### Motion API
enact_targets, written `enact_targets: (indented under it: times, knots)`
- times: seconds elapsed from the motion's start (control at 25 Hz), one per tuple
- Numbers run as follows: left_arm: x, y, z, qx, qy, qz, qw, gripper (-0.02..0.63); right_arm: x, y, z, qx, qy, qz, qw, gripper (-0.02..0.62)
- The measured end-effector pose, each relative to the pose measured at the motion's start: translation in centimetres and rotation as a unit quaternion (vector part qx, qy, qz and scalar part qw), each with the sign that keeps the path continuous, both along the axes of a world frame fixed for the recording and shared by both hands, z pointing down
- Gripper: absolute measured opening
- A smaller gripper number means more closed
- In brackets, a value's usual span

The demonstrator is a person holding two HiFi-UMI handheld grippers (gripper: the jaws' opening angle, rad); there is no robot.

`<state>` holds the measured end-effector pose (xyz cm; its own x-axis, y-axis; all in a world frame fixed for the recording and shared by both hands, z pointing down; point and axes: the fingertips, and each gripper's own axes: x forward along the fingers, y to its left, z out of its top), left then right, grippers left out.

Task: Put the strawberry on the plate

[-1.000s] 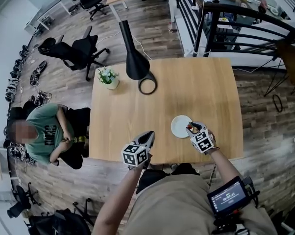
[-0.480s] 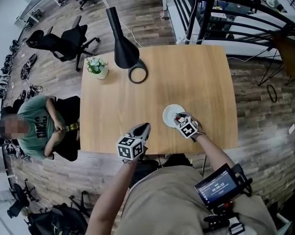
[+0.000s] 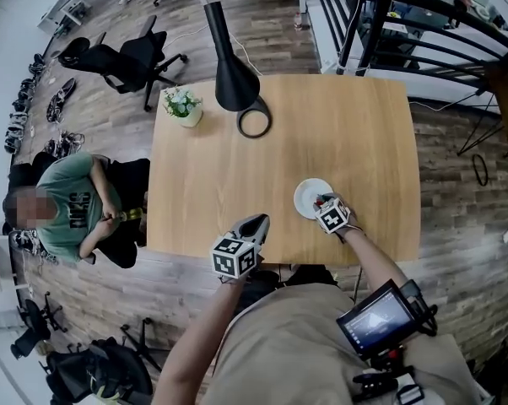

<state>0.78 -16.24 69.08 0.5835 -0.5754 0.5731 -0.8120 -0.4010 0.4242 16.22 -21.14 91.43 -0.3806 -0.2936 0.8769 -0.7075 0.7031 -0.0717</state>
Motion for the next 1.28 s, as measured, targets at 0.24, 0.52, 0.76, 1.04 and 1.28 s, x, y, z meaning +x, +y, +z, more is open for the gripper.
enact_targets:
  times: [0.24,0.52,0.76,1.04,1.28]
  knots:
    - [-1.5,0.3,-0.1,-0.002,-0.002,-0.013,0.9999,0.003,-1.0,0.0,0.8,-0.013,0.001,0.002,1.000,0.150]
    - [-2.2,0.7,-0.2,-0.003,-0.002,-0.025,0.9997,0.003,-1.1,-0.4,0.9,-0.004,0.011,0.000,1.000,0.152]
    - [-2.8,0.5,-0.4,0.001,0.009,-0.036,0.9993,0.003,-1.9,-0.8,-2.2,0.021,-0.038,0.014,0.999,0.195]
    - [-4.2,-0.3,-2.2,0.024,0.034,-0.069,0.9967,0.003,-2.2,-2.7,-11.5,0.122,-0.125,0.054,0.983,0.212]
    - [-5.7,-1.8,-6.2,0.085,0.057,-0.106,0.9891,0.003,-2.7,-4.5,-22.8,0.205,-0.197,0.074,0.956,0.210]
